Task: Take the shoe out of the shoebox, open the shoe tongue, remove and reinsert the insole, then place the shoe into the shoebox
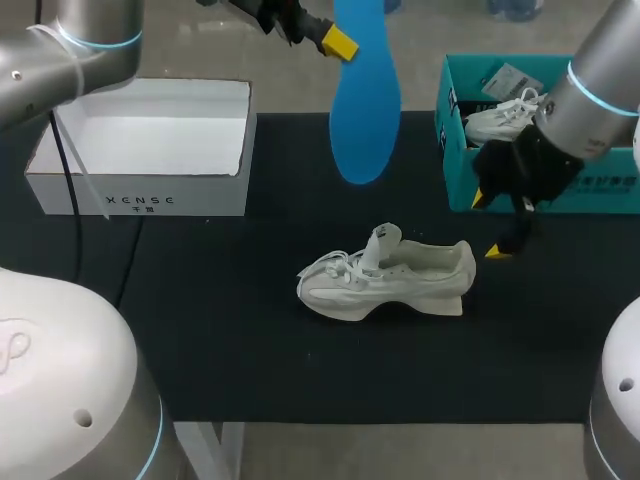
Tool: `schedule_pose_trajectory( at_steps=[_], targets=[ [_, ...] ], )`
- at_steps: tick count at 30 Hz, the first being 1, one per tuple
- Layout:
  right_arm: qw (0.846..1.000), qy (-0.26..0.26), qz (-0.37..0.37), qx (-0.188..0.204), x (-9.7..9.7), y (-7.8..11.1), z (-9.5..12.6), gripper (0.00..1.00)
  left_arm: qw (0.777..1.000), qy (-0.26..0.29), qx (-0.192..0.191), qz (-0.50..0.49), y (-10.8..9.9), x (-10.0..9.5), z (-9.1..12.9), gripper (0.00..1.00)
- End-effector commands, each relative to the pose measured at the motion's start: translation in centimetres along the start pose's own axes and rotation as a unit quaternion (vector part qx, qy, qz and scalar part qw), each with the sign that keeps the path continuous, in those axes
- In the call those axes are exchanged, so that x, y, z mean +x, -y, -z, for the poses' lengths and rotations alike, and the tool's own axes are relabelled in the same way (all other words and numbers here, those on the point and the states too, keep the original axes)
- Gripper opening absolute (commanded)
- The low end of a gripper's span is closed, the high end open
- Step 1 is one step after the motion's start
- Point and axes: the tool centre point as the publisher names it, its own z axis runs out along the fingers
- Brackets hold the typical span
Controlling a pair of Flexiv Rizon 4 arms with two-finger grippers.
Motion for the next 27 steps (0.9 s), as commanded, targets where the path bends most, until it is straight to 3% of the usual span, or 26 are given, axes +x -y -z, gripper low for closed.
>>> schedule_pose_trajectory(
  at_steps=[1,6,12,16,27],
  targets=[
    [0.999,-0.027,-0.007,0.031,-1.9,-1.4,-0.2,1.0,1.0,0.001,0.001,-0.001,-0.1,0.0,-0.1,0.0],
    [0.998,-0.043,0.006,0.035,-4.1,-3.3,-1.7,1.0,1.0,0.001,0.001,-0.001,-0.1,0.0,-0.1,0.0],
    [0.999,-0.035,0.017,0.029,-5.4,-4.6,-3.7,1.0,1.0,0.001,0.001,-0.001,-0.1,0.0,-0.1,0.0],
    [0.999,-0.031,0.018,0.018,-5.5,-4.5,-5.0,1.0,1.0,0.001,0.001,-0.001,-0.1,0.0,-0.1,0.0],
    [0.999,-0.043,-0.006,0.031,-5.4,-4.3,-7.5,1.0,1.0,0.001,0.001,-0.001,-0.1,0.0,-0.1,0.0]
  ],
)
